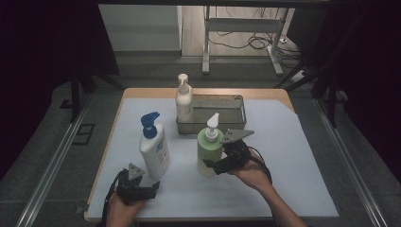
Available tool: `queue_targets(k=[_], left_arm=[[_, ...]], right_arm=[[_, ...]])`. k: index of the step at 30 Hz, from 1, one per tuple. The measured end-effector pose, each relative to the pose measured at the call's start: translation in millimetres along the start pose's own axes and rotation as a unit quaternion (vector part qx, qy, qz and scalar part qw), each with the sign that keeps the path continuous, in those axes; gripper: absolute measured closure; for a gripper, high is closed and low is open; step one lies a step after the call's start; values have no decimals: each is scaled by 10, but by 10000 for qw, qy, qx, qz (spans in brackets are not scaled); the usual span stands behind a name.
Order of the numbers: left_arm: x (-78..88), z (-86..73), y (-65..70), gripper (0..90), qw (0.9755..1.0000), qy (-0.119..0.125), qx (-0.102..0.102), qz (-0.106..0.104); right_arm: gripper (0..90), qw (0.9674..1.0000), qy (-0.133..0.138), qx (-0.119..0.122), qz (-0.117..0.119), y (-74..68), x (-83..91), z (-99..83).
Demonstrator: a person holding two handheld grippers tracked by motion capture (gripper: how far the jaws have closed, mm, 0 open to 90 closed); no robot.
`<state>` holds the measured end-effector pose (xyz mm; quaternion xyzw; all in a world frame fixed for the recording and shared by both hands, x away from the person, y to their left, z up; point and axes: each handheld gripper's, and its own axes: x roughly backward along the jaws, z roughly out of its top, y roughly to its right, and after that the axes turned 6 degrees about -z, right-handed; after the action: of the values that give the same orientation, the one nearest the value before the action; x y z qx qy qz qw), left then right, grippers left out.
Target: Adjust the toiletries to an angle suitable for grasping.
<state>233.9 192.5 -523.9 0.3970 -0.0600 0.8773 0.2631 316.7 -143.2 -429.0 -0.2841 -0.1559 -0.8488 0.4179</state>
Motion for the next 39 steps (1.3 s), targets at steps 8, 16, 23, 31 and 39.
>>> queue_targets(k=[8, 16, 23, 31, 39], left_arm=[[-2, 0, 2, 108, 10000, 13, 14, 4], [-2, 0, 2, 108, 10000, 13, 17, 3], [-2, 1, 1, 108, 10000, 13, 17, 2], [-2, 1, 2, 108, 10000, 14, 18, 2], [-2, 1, 2, 108, 10000, 13, 18, 2]], right_arm=[[86, 10000, 29, 16, -71, -9, -66, 60], [113, 9999, 52, 13, -135, -18, -103, 88], [121, 9997, 22, -17, -228, -38, -93, 95], [124, 9995, 9, -110, -280, -15, -61, 161], [124, 9993, -1, -124, -352, 50, 45, 272]])
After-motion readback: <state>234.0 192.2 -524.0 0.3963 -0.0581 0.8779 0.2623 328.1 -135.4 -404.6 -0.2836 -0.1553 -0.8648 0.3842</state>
